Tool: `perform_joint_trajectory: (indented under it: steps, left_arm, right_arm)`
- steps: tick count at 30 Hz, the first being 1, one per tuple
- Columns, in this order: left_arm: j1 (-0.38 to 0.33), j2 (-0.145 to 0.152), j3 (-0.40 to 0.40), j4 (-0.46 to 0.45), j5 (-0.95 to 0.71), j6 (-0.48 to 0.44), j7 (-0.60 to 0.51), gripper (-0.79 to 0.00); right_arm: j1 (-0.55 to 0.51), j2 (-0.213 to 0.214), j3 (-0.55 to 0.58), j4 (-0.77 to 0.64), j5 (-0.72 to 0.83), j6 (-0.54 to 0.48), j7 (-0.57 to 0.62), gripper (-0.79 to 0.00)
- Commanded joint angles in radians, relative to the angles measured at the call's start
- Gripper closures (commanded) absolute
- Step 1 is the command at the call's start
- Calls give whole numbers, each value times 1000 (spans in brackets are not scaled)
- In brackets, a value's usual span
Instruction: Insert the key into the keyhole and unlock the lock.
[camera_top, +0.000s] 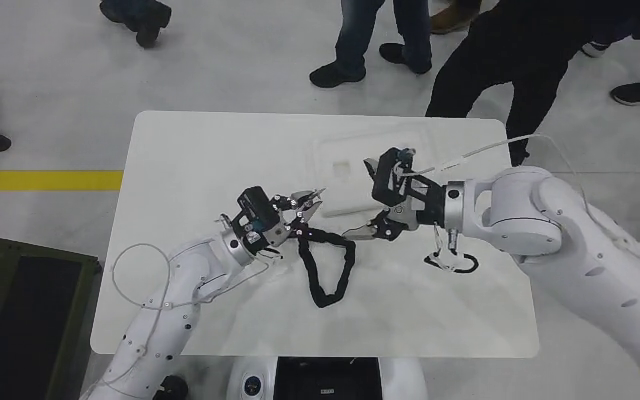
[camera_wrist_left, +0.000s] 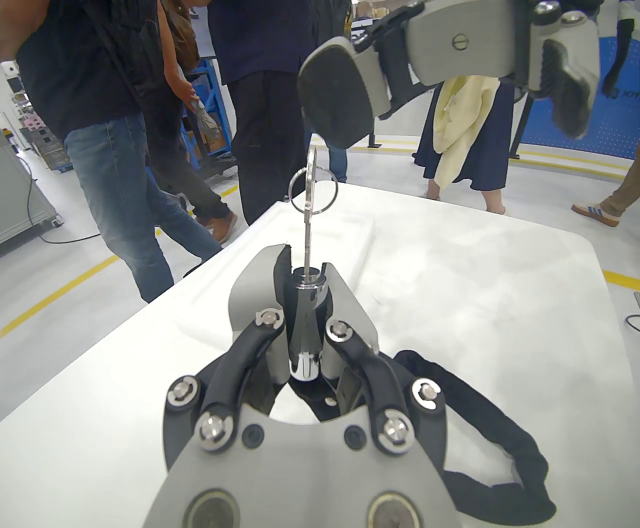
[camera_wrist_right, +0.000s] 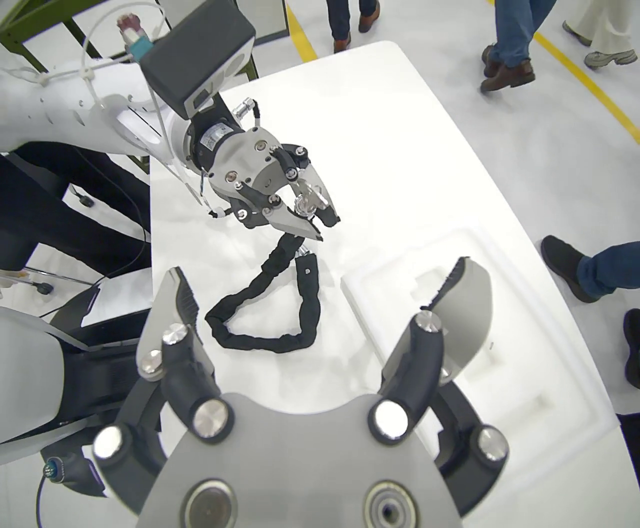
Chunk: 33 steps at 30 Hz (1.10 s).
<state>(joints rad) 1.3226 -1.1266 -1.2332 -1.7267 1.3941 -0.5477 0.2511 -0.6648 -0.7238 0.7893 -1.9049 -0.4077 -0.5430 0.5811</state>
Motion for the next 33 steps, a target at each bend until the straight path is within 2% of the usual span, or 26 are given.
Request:
perform_joint_trajectory:
  steps: [1, 6, 12, 17, 23, 33]
  left_arm:
    - [25, 4, -32, -8, -15, 16, 4, 0]
    - [112, 15, -124, -37, -47, 65, -13, 0]
    - [233, 24, -224, -80, -90, 122, -47, 0]
    - [313, 28, -280, -109, -109, 162, -67, 0]
    - [346, 25, -301, -113, -115, 214, -61, 0]
    - [346, 25, -300, -110, -116, 217, -59, 0]
  right_arm:
    - [-38, 8, 34, 11, -8, -41, -75, -785]
    - [-155, 30, 114, 54, -84, -80, -218, -785]
    - [-290, 48, 206, 86, -187, -44, -380, -785]
    - [-369, 58, 270, 88, -257, -16, -450, -785]
    - [-431, 59, 321, 86, -301, 52, -481, -785]
    - [-431, 59, 321, 86, -301, 52, -481, -785]
